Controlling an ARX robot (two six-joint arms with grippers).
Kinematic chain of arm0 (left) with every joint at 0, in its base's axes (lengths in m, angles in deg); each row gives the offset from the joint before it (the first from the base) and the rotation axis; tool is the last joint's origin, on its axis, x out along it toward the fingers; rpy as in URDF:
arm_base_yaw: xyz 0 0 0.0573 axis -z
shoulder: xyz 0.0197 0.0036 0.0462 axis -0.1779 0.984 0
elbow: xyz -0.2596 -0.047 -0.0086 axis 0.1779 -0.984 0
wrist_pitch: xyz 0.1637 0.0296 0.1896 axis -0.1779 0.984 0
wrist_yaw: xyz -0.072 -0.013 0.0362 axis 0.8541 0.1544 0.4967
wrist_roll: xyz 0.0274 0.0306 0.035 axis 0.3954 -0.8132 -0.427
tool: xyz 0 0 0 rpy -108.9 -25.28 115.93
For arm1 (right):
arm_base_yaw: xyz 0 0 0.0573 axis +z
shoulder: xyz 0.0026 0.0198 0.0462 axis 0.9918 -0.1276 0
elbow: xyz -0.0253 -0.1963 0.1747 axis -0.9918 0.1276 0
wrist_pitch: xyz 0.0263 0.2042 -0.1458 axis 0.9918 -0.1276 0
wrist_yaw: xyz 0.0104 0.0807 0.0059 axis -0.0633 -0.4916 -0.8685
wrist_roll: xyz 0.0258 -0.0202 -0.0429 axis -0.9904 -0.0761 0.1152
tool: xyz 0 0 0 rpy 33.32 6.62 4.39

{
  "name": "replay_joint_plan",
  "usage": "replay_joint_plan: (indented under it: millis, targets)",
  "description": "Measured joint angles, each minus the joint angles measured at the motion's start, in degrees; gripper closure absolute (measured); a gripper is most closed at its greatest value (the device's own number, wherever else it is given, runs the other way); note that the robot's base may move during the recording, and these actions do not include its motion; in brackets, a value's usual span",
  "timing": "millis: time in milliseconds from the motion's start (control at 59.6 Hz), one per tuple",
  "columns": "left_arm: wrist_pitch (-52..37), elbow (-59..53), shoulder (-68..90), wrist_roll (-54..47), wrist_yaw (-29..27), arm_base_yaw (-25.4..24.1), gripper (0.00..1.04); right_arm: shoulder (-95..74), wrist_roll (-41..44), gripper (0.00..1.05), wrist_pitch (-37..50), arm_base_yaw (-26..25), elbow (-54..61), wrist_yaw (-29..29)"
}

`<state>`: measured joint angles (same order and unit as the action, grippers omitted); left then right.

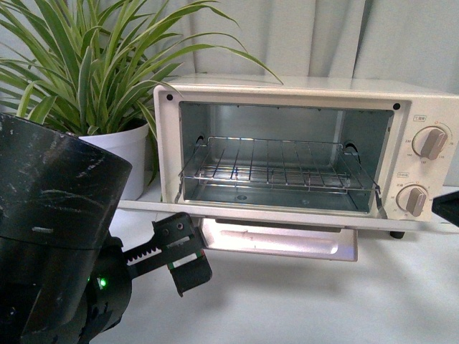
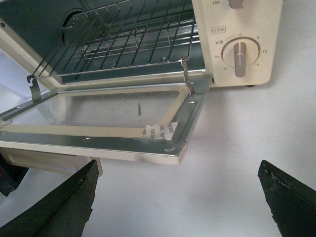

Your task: Open oven

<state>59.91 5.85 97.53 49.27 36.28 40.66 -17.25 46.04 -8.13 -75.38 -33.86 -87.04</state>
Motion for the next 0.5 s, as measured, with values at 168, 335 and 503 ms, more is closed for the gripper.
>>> replay_joint_plan:
  millis: [168,335,503]
  targets:
    - [-0.44,-0.55,0.11,-11.56,-3.1,0.92,0.07,1.92,0.04,0.09,0.57,-1.88,3.8,-2.1]
    - [-1.03,-1.66,0.35,-20.33,-5.18,1.38,0.07,2.62,0.07,0.09,1.03,-1.99,5.84,-2.56]
    - [-1.18,-2.16,0.96,-26.62,-6.25,1.75,0.07,3.76,0.04,0.09,1.2,-1.66,7.43,-2.69]
